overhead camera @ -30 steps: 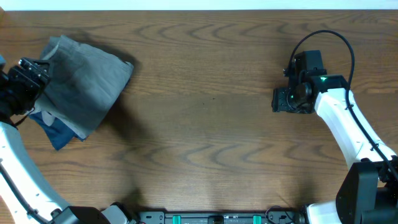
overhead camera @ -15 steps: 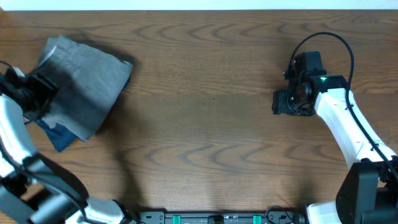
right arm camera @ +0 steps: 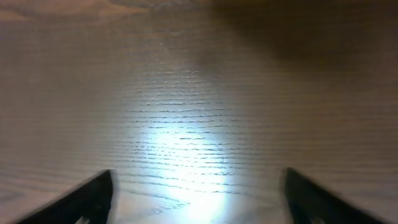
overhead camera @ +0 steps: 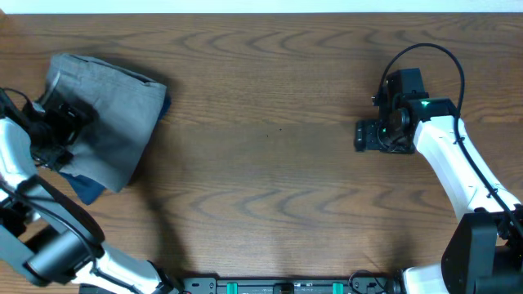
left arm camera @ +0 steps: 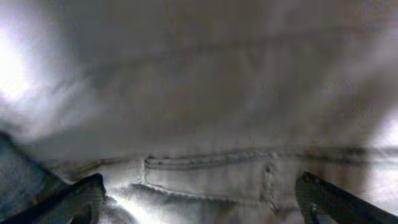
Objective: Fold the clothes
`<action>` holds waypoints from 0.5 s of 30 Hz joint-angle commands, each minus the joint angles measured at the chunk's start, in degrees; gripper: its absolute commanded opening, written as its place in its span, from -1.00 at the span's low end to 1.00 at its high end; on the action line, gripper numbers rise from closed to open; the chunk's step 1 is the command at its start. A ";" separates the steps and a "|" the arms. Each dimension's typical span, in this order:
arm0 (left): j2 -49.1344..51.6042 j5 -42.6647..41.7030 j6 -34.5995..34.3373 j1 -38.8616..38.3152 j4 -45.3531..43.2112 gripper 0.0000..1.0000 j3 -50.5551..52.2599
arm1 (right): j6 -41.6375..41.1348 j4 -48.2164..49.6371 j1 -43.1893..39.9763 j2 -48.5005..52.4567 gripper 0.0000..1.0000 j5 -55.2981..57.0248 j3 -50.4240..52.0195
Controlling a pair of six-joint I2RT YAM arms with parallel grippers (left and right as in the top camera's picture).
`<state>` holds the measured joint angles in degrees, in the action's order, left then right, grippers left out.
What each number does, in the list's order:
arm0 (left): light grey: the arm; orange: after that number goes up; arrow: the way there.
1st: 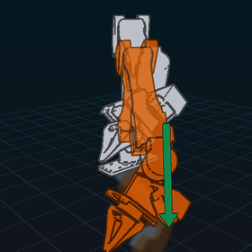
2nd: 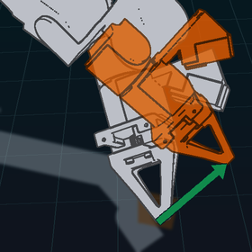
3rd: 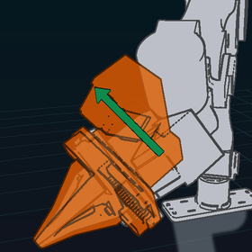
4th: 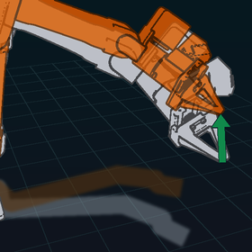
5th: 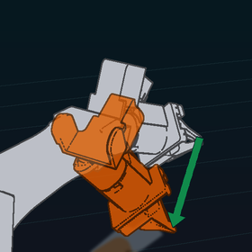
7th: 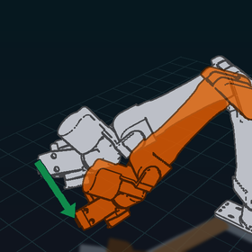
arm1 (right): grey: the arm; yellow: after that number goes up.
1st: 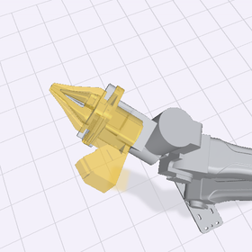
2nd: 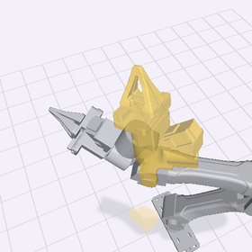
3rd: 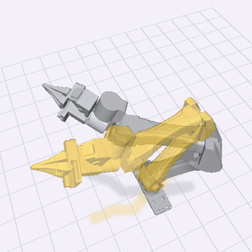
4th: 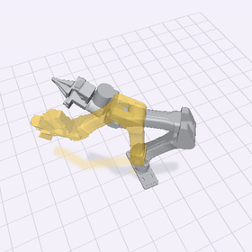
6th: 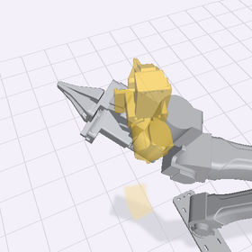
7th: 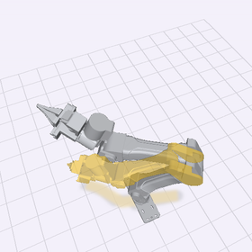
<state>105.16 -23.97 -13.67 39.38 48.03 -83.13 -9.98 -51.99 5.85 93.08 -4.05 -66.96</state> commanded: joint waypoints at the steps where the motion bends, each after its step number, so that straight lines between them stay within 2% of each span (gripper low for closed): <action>1: -8.70 -3.96 2.16 -0.87 -0.68 0.96 -2.54 | 0.83 -0.09 -0.22 -0.96 0.99 -0.92 -0.48; 7: -20.72 -3.85 6.69 -10.62 -3.37 0.96 -2.64 | 0.83 2.32 -0.22 -0.96 0.99 -4.68 -0.48; 11: -22.45 -3.85 7.96 -21.84 -2.56 0.96 -2.64 | 0.07 6.10 -0.44 -0.96 0.98 -12.46 -0.52; 15: -21.35 0.09 9.40 -33.29 2.91 0.96 -2.60 | -1.14 5.57 -3.04 -0.96 0.99 -12.66 -2.05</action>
<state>82.02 -26.70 -6.72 10.81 48.56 -86.00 -10.07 -45.67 5.23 93.08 -13.85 -67.18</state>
